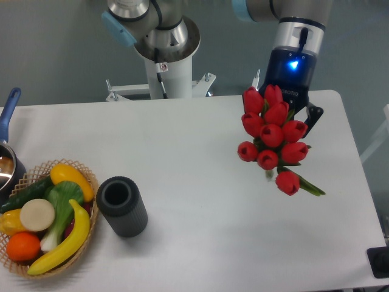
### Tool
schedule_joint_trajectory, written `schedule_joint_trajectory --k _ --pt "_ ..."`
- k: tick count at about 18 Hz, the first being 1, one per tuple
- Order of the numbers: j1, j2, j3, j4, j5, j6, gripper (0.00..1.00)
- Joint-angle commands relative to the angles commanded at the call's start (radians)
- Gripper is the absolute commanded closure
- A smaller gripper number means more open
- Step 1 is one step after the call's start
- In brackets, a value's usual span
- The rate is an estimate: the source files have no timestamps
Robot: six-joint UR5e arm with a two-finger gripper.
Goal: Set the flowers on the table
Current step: 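Carry the red tulip bouquet with the gripper toward the black cup, then lower the held tulips toward the table beside the black cup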
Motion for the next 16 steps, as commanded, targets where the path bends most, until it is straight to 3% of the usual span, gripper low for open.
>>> schedule_joint_trajectory --k 8,16 --pt "-0.149 -0.060 -0.002 -0.002 0.307 0.057 0.54" --pt "-0.239 -0.124 -0.026 -0.002 0.482 0.103 0.51"
